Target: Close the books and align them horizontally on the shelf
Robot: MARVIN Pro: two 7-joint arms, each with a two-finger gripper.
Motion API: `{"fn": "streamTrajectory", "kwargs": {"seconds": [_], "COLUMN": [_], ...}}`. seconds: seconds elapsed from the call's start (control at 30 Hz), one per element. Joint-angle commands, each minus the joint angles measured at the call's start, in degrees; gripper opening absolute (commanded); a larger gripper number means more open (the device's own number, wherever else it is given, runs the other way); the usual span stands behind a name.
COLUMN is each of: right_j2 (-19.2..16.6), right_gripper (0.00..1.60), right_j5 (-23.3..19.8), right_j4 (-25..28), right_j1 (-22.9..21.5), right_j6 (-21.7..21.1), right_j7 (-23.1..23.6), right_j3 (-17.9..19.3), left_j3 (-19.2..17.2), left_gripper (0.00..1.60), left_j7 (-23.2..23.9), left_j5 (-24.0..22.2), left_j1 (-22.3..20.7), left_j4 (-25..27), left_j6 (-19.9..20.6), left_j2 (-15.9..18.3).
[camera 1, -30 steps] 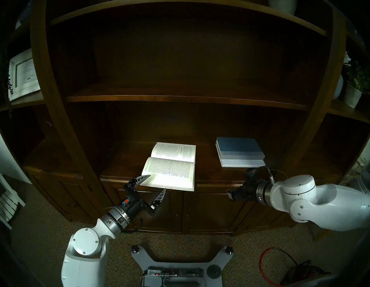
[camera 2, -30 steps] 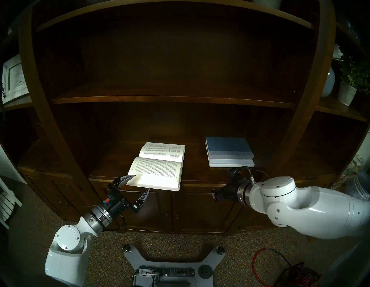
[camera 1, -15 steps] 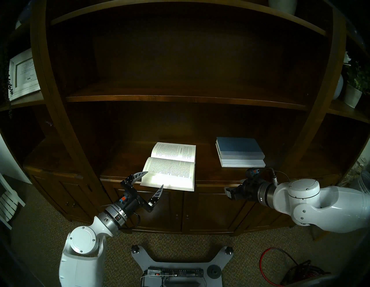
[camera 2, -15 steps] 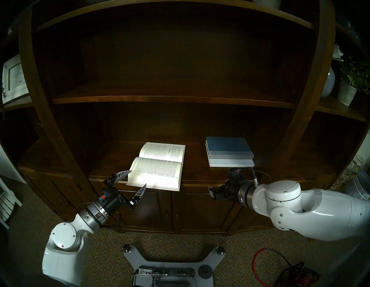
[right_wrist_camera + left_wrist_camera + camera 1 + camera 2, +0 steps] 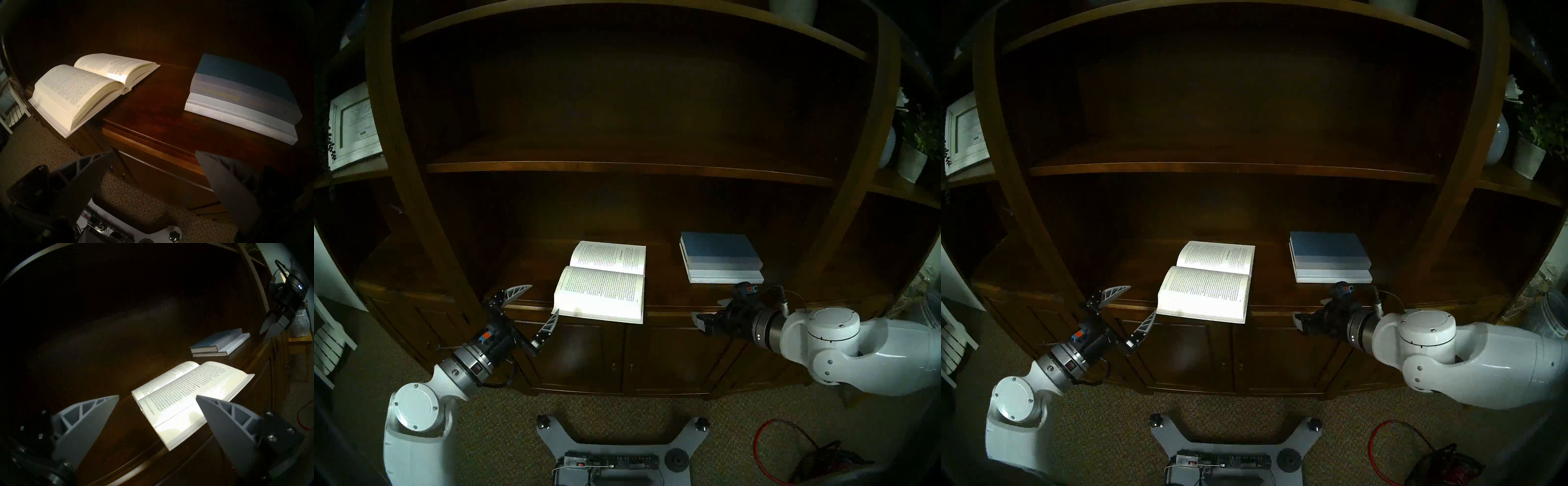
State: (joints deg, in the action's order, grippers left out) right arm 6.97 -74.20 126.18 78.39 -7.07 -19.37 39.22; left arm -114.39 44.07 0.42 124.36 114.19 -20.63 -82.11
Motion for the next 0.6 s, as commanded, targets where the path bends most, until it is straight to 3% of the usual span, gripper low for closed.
{"fn": "streamTrajectory", "kwargs": {"seconds": [0.0,0.27,0.5,0.53,0.57], "right_j2": [-0.64,-0.73,-0.78,-0.78,-0.79], "right_gripper": [1.6,1.6,1.6,1.6,1.6], "right_j5": [1.27,2.59,3.97,4.14,4.31], "right_j4": [-0.61,-2.1,-3.72,-3.94,-4.16], "right_j1": [0.11,1.11,2.24,2.39,2.54], "right_j6": [4.47,9.42,14.9,15.63,16.33], "right_j7": [2.21,5.28,8.58,9.02,9.45], "right_j3": [0.95,0.85,0.67,0.65,0.62], "left_j3": [-4.02,-6.16,-5.09,-4.85,-4.48], "left_gripper": [1.6,1.6,1.6,0.8,0.74], "left_j7": [2.31,6.04,9.13,9.4,9.57], "left_j5": [-1.89,-2.05,-2.79,-2.85,-2.94], "left_j1": [3.87,7.99,9.14,9.06,8.75], "left_j4": [3.94,5.37,6.27,6.3,6.22], "left_j6": [-0.2,-0.35,0.97,1.22,1.68], "left_j2": [1.82,2.47,2.68,2.68,2.7]}}
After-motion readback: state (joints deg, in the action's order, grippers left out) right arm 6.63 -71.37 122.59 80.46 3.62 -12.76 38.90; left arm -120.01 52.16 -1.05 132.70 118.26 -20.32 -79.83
